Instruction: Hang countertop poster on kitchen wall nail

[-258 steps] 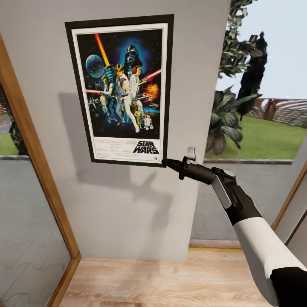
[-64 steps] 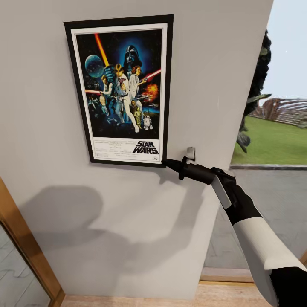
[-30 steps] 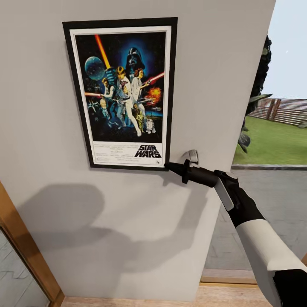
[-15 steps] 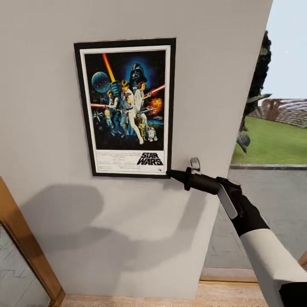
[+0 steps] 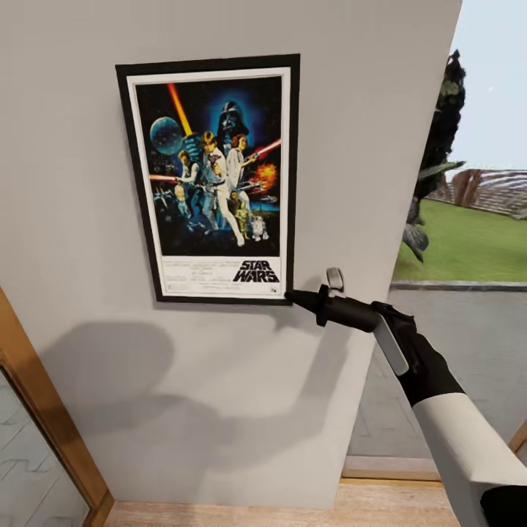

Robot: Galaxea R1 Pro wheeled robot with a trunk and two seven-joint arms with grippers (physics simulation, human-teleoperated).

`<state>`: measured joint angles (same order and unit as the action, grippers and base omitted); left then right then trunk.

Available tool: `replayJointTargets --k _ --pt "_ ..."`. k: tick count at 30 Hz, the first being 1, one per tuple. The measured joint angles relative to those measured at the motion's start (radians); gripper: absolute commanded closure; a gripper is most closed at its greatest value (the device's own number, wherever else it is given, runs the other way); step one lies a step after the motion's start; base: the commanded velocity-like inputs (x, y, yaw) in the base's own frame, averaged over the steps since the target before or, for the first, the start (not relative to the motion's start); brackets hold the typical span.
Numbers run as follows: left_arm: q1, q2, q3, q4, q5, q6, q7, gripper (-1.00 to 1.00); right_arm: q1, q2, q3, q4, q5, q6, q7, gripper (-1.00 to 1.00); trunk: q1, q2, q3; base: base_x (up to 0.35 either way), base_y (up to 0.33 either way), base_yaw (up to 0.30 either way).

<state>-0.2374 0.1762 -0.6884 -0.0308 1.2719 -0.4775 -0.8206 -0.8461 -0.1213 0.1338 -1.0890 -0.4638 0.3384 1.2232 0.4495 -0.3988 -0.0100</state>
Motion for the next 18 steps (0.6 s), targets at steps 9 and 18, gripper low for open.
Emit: replayJointTargets --k 9,18 --pt "0.0 0.0 0.0 0.0 0.0 0.0 0.0 -1.0 0.0 0.004 0.0 -0.041 0.0 0.003 -0.003 1.0 0.0 0.0 0.0 0.0 0.0 0.0" --pt "0.0 0.0 0.0 0.0 0.0 0.0 0.0 -1.0 0.0 0.003 0.0 -0.043 0.001 0.003 -0.003 1.0 0.0 0.0 0.0 0.0 0.0 0.0"
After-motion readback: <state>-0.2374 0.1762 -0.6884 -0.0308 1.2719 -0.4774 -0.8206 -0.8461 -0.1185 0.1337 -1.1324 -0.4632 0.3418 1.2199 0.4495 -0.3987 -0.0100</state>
